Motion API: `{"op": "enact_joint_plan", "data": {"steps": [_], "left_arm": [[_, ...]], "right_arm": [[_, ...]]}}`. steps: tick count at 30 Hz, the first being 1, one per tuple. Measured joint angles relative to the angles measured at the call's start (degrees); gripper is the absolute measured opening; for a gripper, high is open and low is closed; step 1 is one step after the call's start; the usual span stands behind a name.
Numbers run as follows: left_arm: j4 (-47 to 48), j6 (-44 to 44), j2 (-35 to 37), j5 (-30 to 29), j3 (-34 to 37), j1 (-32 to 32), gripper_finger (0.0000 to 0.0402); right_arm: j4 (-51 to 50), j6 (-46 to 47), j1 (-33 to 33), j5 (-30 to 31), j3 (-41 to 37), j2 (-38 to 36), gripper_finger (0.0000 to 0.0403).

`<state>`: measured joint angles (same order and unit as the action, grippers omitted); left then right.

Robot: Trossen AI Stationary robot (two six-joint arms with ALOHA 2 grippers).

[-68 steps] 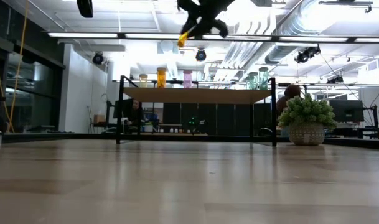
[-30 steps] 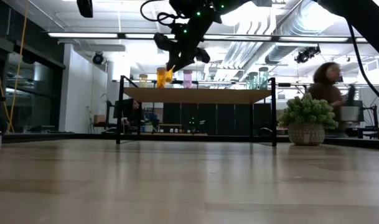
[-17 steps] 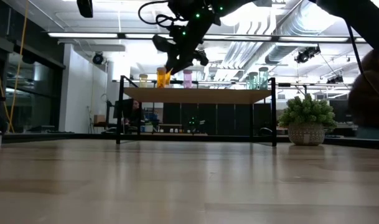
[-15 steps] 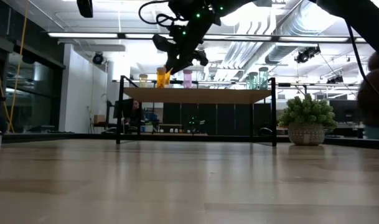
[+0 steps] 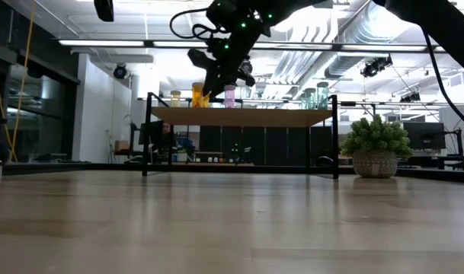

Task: Pick and place medicine bottles onto shelf by color
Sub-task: Put the orange pill bottle aligned with the other orange pill bottles on the shelf

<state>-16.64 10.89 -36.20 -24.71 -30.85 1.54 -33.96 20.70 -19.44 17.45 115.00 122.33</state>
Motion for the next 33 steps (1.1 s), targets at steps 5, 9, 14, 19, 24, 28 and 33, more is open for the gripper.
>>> {"op": "enact_joint_plan", "data": {"steps": [5,9,14,19,24,28,33], "left_arm": [[0.0,-0.1,0.0,0.0,0.0,0.0,0.0000],[0.0,-0.1,0.0,-0.2,0.0,0.0,0.0000],[0.0,-0.1,0.0,-0.2,0.0,0.0,0.0000],[0.0,0.0,0.0,-0.2,0.0,0.0,0.0000],[0.0,0.0,0.0,-0.2,0.0,0.0,0.0000],[0.0,0.0,0.0,-0.2,0.0,0.0,0.0000],[0.0,0.0,0.0,-0.2,0.0,0.0,0.0000]], "right_arm": [[0.1,-0.1,0.0,0.5,0.0,0.3,0.0073],[-1.2,-0.2,-0.2,0.5,0.0,0.3,0.0073],[-1.3,-0.2,-0.2,0.5,0.0,0.3,0.0073],[-1.0,-0.2,-0.2,0.5,0.0,0.3,0.0073],[-1.0,-0.2,-0.2,0.0,0.0,0.3,0.0073],[-1.0,-0.2,-0.2,0.0,0.0,0.3,0.0073],[-1.0,-0.2,-0.2,-0.1,0.0,0.3,0.0073]]}}
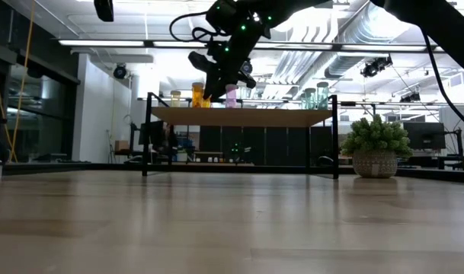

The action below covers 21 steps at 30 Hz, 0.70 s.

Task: Pick and place medicine bottles onto shelf by color
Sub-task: Put the orange pill bottle aligned with the other orange pill bottles on the shelf, then put the orange pill bottle aligned with the other orange pill bottle on the shelf

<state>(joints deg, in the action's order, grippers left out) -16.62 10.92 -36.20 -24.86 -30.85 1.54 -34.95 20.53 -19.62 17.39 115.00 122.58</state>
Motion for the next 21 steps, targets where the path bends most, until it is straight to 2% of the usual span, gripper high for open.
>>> {"op": "enact_joint_plan", "data": {"steps": [21], "left_arm": [[0.0,0.0,0.0,0.2,0.0,0.0,0.0000]], "right_arm": [[-1.3,0.0,0.0,0.0,0.0,0.0,0.0073]]}}
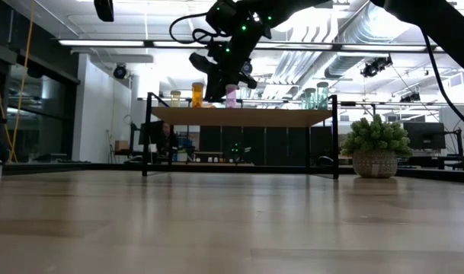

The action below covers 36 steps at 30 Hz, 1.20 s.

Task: Pick and place medicine bottles onto shelf by color
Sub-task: Put the orange pill bottle aligned with the other orange pill bottle on the shelf

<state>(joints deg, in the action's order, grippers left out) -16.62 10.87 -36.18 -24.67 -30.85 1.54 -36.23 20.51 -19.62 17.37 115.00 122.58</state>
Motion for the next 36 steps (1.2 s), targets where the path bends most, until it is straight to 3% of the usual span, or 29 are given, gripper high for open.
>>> {"op": "enact_joint_plan", "data": {"steps": [7,18,24,29,36], "left_arm": [[0.0,0.0,0.0,0.0,0.0,0.0,0.0000],[0.0,0.0,0.0,0.0,0.0,0.0,0.0000],[0.0,-0.5,0.0,0.0,0.0,0.0,0.0000],[0.1,-0.5,0.0,0.0,0.0,0.0,0.0000],[0.1,-0.1,0.0,-0.2,0.0,0.0,0.0000]], "right_arm": [[0.0,0.0,-0.1,0.0,0.0,0.0,0.0080],[0.1,-1.5,-3.3,0.1,1.3,-2.2,0.0148],[-1.3,-4.9,-5.2,-8.7,10.3,-2.2,0.0156],[-4.6,-8.0,-5.8,-12.5,20.4,-0.8,0.0156],[-12.9,-2.6,-9.2,-23.8,17.5,3.7,0.0156]]}}
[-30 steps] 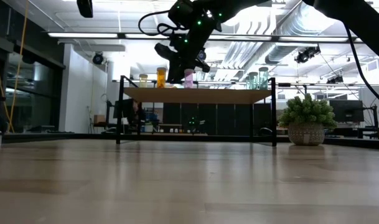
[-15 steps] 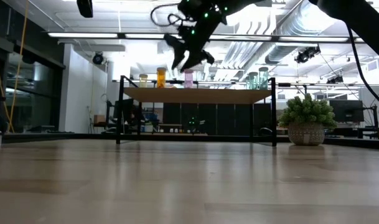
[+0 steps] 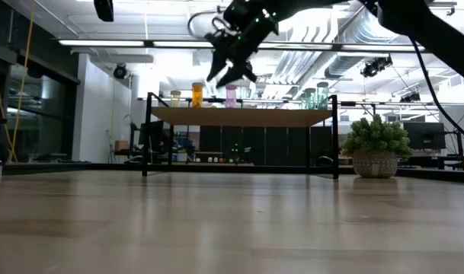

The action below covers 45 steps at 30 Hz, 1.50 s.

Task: Pick and place medicine bottles onto shelf by color
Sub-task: Put the orange pill bottle aligned with the other orange pill bottle on the shelf

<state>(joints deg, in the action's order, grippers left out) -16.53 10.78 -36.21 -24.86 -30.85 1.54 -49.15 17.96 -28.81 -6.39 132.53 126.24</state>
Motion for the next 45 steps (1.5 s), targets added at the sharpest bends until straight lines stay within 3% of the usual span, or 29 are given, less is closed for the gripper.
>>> {"op": "enact_joint_plan", "data": {"steps": [6,13,25,45], "left_arm": [[0.0,0.1,0.0,-0.2,0.0,0.0,0.0000],[0.0,0.0,0.0,-1.3,0.0,0.0,0.0000],[0.0,-0.5,0.0,-1.6,0.0,0.0,0.0000],[0.0,-0.5,0.0,-1.9,0.0,-0.1,0.0000]], "right_arm": [[-1.0,-0.3,0.7,-1.0,0.0,3.2,0.0156],[-2.2,-1.7,0.8,3.2,0.0,3.7,0.0156],[-3.7,-1.5,1.6,1.6,0.0,4.4,0.0156],[-5.3,-3.8,1.8,9.3,0.0,5.3,0.0156]]}}
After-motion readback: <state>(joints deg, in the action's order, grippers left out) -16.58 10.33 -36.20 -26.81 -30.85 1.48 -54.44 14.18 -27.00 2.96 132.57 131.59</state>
